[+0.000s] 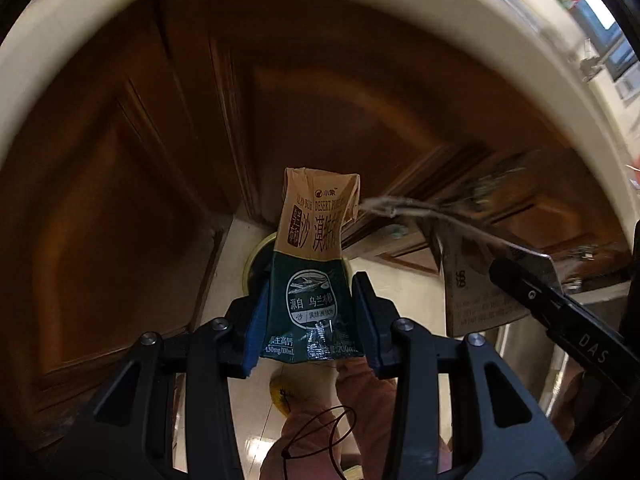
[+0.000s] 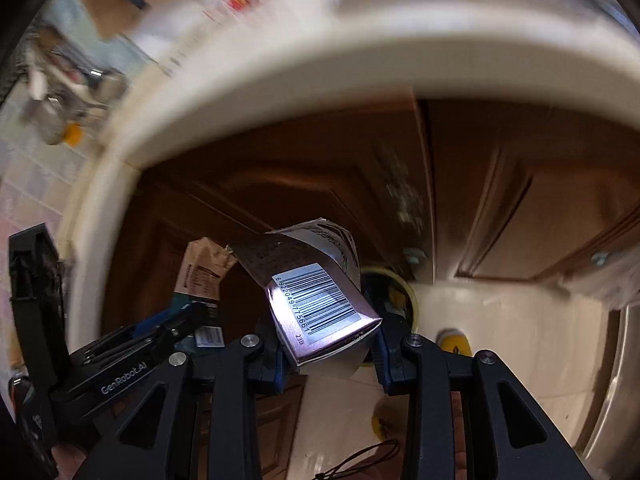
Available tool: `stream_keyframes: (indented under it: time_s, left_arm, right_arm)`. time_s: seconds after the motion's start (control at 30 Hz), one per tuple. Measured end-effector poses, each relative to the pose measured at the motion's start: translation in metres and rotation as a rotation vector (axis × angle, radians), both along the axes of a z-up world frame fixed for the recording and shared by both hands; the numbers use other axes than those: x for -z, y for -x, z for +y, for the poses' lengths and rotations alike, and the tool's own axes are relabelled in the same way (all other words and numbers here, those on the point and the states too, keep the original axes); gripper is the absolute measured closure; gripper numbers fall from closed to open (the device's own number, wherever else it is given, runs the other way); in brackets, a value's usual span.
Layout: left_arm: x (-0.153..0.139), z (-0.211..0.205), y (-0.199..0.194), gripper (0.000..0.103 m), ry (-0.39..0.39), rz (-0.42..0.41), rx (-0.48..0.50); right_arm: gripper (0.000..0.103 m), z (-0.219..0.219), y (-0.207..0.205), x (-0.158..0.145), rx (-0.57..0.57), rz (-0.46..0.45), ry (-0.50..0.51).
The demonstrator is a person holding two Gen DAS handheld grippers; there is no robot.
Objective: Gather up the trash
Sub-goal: 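Carry the box and pouch down over the trash bin, then open both tools to drop the box and pouch into the bin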
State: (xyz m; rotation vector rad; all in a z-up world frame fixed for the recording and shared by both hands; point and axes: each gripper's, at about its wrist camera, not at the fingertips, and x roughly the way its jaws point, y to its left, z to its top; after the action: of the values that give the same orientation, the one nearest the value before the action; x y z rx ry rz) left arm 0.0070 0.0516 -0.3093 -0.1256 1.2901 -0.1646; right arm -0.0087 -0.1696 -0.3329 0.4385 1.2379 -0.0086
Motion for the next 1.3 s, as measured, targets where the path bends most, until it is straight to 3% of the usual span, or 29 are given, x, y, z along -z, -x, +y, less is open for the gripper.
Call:
stream_keyframes:
  time_s: [0.3, 0.53, 0.57, 0.63, 0.67, 0.8, 0.83, 0.9, 1.3]
  left_arm:
    - [0.153, -0.01, -0.011, 0.066, -0.03, 0.082, -0.028]
    - [0.213, -0.022, -0.014, 0.064, -0.058, 0.124, -0.004]
    - [0.217, -0.022, -0.014, 0.062, -0.063, 0.127, -0.001]
    - [0.224, -0.024, -0.014, 0.048, -0.077, 0.135, -0.008]
    - [0.225, -0.021, -0.017, 0.046, -0.087, 0.133, -0.014]
    - [0.228, -0.012, -0.022, 0.02, -0.103, 0.14, -0.044]
    - [0.227, -0.007, -0.024, 0.016, -0.098, 0.14, -0.049]
    - [0.223, -0.003, -0.023, 0.016, -0.091, 0.135, -0.056]
    - [0.192, 0.022, -0.018, 0.016, -0.063, 0.111, -0.043]
  right_arm:
    - [0.071, 0.004, -0.014, 0.172, 0.027, 0.138, 0.046]
    - [0.071, 0.021, -0.026, 0.252, 0.019, 0.175, 0.044]
    - [0.07, 0.024, -0.03, 0.261, 0.01, 0.182, 0.036]
    - [0.07, 0.03, -0.036, 0.277, -0.005, 0.209, 0.002]
    - [0.068, 0.033, -0.046, 0.283, -0.008, 0.22, -0.005]
    - [0.06, 0.035, -0.053, 0.295, -0.004, 0.225, -0.007]
    - [0.053, 0.035, -0.053, 0.295, -0.005, 0.219, -0.002]
    - [0.048, 0.034, -0.051, 0.289, -0.017, 0.203, 0.015]
    - [0.048, 0.026, -0.031, 0.254, -0.086, 0.175, 0.047]
